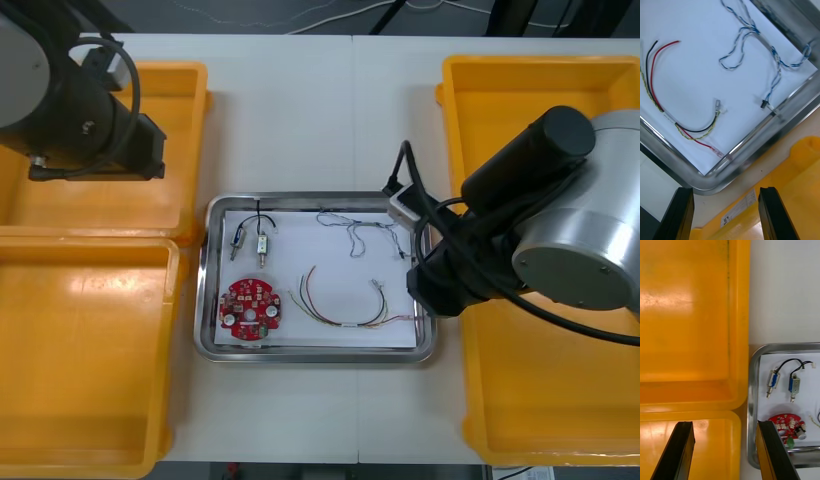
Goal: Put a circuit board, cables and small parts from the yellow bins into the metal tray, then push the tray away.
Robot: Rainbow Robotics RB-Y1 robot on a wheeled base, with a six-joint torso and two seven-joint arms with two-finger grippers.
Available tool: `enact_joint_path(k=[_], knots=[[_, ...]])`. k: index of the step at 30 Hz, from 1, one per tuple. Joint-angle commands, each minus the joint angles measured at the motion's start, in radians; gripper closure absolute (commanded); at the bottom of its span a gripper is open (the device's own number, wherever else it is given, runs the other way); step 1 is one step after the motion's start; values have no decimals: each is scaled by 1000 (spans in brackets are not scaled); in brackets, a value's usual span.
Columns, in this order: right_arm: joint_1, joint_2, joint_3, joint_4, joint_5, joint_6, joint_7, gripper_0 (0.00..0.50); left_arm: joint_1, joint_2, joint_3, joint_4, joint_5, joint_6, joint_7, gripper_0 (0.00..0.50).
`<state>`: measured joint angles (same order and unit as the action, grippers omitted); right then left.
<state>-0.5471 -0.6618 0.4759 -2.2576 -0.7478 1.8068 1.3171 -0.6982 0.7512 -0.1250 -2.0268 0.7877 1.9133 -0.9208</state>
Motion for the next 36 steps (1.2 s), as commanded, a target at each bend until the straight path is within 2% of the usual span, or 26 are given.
enact_joint_path(k=[1,6,11,16,24,30,36], knots=[[-93,5,135,-31,31,-26,57,0,78,60,142,-29,35,7,-225,18],[-143,25,250,-28,64,-49,83,0,137,92,206,-29,39,7,-323,18],[-214,71,366,16,79,-55,140,0,192,115,254,-30,41,7,-391,19],[-263,129,446,85,104,-53,221,0,235,125,292,-30,39,7,-400,19],[-330,223,589,188,185,-53,343,0,289,134,338,-39,31,7,-409,19],[-341,252,661,214,232,-60,378,0,301,134,340,-62,2,7,-411,18],[-324,261,695,214,245,-64,384,0,315,134,340,-66,4,7,-406,19]])
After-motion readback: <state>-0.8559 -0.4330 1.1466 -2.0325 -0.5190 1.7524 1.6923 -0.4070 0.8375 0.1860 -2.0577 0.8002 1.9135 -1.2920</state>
